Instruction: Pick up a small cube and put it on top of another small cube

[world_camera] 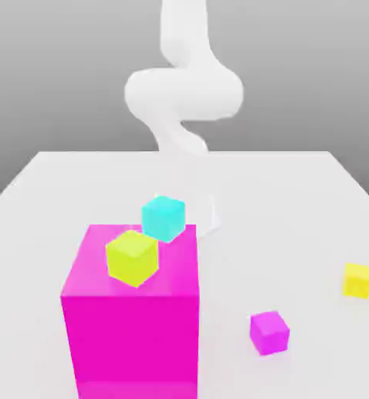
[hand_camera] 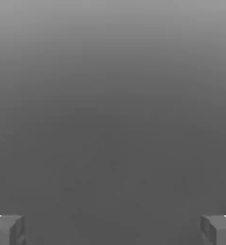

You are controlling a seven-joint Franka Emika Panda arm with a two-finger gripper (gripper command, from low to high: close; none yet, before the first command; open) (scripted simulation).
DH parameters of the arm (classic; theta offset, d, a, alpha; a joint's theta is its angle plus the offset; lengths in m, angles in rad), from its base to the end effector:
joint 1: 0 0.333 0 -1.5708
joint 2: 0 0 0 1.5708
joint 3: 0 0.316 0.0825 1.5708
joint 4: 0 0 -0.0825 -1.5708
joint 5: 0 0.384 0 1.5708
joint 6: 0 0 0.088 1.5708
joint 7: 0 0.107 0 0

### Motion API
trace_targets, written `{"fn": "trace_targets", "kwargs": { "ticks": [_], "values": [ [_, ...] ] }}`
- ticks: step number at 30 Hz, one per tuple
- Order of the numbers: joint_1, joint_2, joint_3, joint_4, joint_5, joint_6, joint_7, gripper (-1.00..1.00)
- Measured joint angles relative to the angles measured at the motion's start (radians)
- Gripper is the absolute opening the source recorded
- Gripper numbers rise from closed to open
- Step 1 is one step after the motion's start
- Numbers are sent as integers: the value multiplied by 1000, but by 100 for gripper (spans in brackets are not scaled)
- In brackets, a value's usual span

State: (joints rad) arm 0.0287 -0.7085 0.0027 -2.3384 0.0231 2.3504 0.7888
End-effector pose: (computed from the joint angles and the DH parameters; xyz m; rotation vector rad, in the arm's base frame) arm 0.3817 0.0127 0.6640 -2.4938 1.0068 -0.9180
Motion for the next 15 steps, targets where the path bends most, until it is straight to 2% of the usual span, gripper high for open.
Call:
{"fn": "trace_targets", "kwargs": {
  "ticks": [9,15],
  "values": [
    [95,333,40,-139,65,182,-26,0],
    [138,550,90,-231,67,303,-15,0]
  ]
}}
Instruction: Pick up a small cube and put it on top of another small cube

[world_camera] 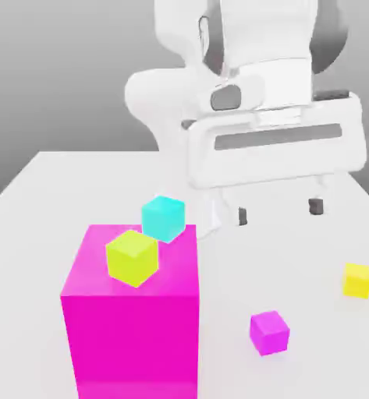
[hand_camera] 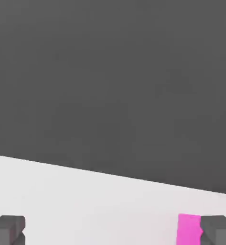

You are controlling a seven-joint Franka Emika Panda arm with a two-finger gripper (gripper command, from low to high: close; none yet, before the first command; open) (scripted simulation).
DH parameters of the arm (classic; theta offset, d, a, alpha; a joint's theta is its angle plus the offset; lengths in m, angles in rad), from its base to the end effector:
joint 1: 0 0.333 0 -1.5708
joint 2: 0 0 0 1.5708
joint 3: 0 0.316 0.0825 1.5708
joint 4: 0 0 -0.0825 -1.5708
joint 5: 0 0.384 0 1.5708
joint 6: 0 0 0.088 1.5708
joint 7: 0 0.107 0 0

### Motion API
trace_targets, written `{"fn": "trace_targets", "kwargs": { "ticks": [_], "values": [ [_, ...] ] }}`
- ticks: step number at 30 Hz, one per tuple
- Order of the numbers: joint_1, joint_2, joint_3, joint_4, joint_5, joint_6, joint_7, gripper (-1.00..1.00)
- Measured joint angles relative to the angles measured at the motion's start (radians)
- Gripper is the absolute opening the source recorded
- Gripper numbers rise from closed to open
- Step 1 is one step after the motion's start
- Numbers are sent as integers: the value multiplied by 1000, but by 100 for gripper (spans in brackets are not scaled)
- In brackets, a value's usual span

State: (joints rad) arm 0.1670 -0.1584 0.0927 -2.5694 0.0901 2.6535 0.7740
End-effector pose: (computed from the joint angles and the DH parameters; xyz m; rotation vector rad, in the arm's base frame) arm 0.4456 0.1155 0.3440 -2.8484 0.8626 -0.2875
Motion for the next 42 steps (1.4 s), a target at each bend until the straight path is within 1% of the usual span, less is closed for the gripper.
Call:
{"fn": "trace_targets", "kwargs": {
  "ticks": [3,7,10,13,14,21,27,30,32,37,42],
  "values": [
    [24,109,26,-46,-27,61,25,0],
    [66,253,20,-105,-110,143,94,0],
    [90,362,-8,-101,-159,223,131,0],
    [118,471,-40,-82,-181,310,148,0],
    [124,496,-47,-78,-186,331,152,-100],
    [124,497,-48,-78,-190,332,156,-100],
    [103,311,-9,-109,-143,175,120,-100],
    [97,234,-4,-83,-131,56,101,-100],
    [70,168,-10,-68,-113,-29,79,-100],
    [21,-11,-62,-45,-87,-229,33,-100],
    [-44,-191,-116,-27,-102,-424,17,-100]
  ]
}}
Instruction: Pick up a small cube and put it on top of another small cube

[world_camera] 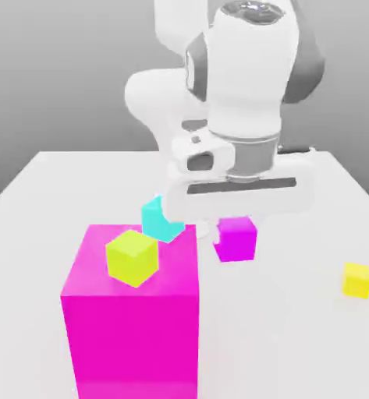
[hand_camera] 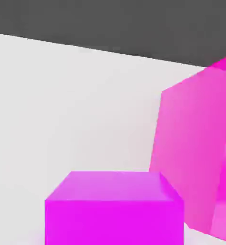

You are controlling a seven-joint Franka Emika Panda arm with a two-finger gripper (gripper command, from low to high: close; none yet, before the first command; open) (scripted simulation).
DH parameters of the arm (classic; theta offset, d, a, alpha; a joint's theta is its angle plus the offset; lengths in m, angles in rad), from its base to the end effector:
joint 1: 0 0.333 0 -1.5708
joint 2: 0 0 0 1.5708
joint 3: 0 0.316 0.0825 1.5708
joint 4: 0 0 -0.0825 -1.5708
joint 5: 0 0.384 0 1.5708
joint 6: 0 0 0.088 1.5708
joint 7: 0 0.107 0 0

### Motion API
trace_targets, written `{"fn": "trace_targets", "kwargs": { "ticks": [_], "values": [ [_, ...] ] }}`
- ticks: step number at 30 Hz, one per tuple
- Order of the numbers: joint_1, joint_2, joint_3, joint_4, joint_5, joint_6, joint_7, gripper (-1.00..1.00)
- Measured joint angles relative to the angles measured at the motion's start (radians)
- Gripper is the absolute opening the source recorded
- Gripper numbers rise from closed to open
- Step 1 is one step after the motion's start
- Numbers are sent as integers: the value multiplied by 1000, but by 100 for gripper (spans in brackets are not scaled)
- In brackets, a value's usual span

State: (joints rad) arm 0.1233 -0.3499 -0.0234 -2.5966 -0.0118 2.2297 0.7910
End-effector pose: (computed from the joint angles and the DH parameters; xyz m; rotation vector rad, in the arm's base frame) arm 0.4045 0.0404 0.3737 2.9525 -1.0482 -0.0233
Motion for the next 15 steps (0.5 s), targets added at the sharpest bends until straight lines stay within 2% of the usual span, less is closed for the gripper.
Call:
{"fn": "trace_targets", "kwargs": {
  "ticks": [6,8,11,12,15],
  "values": [
    [-91,-215,-50,17,-40,-223,2,-100],
    [-105,-226,-63,-17,-38,-194,-1,-100],
    [-112,-189,-69,-91,-38,-80,-5,-100],
    [-114,-180,-69,-106,-38,-56,-6,100],
    [-114,-180,-69,-106,-38,-56,-6,100]
  ]
}}
